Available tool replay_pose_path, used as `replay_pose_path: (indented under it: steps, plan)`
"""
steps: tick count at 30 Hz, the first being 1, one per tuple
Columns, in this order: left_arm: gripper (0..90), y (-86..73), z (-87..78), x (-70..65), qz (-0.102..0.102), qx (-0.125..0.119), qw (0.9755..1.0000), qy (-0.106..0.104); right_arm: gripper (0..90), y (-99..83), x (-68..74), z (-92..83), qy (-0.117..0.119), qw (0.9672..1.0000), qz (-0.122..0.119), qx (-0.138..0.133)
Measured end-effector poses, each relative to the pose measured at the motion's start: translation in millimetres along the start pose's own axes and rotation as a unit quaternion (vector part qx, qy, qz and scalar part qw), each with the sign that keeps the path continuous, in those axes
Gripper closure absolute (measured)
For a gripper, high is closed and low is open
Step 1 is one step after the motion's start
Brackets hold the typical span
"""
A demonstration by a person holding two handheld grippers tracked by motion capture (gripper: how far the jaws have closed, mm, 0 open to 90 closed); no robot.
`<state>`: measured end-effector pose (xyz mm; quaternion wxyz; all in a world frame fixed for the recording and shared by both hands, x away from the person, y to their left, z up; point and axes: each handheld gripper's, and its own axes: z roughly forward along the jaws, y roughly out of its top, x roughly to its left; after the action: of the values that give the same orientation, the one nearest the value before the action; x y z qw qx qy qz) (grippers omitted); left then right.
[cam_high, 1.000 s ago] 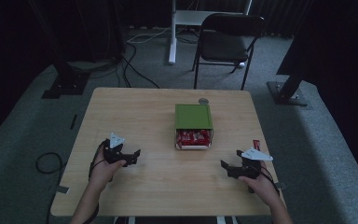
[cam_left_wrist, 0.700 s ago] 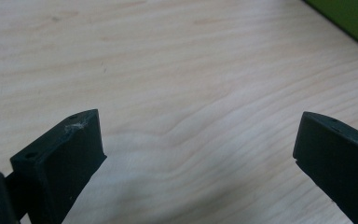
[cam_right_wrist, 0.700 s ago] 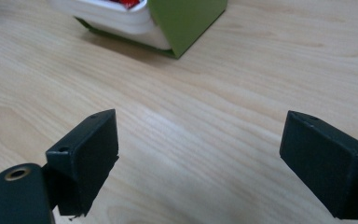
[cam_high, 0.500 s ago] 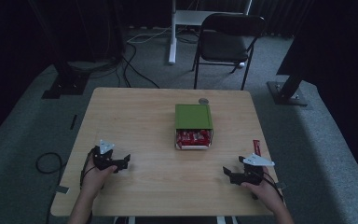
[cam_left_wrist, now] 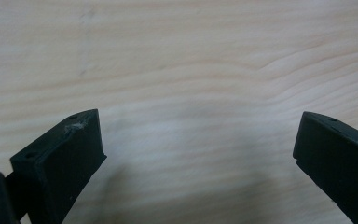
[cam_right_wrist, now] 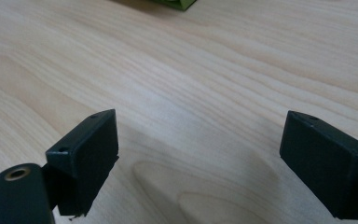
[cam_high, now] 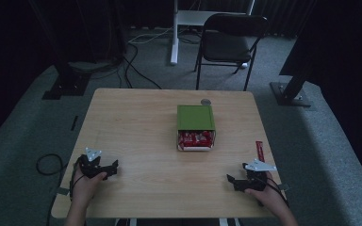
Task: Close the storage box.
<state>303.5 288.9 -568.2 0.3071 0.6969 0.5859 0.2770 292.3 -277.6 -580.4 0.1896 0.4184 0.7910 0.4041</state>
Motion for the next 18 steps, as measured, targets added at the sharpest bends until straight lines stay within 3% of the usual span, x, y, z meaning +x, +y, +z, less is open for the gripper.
replay_pose_path:
  steps: [6, 8, 11, 15, 18]
  plan:
    - [2.6, -9.3, -3.6, 9.7, -0.008, 0.027, 0.9992, 0.027, 11.2, 0.3, 3.5, 3.0, 0.0, 0.9997, -0.018, 0.014]
    - [2.6, -12.0, -4.6, 12.0, -0.024, 0.031, 0.9988, 0.03, 11.3, 0.7, 4.9, 4.3, 0.001, 0.9995, -0.024, 0.02]
    - [2.6, -12.7, -6.2, 13.6, -0.024, 0.032, 0.9985, 0.037, 11.2, 1.3, 7.2, 6.0, 0.0, 0.999, -0.035, 0.029]
    - [2.6, -14.8, -7.2, 16.3, -0.041, 0.033, 0.9979, 0.037, 11.2, 1.7, 9.4, 7.9, 0.006, 0.9982, -0.046, 0.04]
    - [2.6, -15.8, -8.2, 17.2, -0.044, 0.032, 0.9977, 0.04, 11.2, 1.8, 8.7, 8.2, 0.007, 0.9983, -0.041, 0.041]
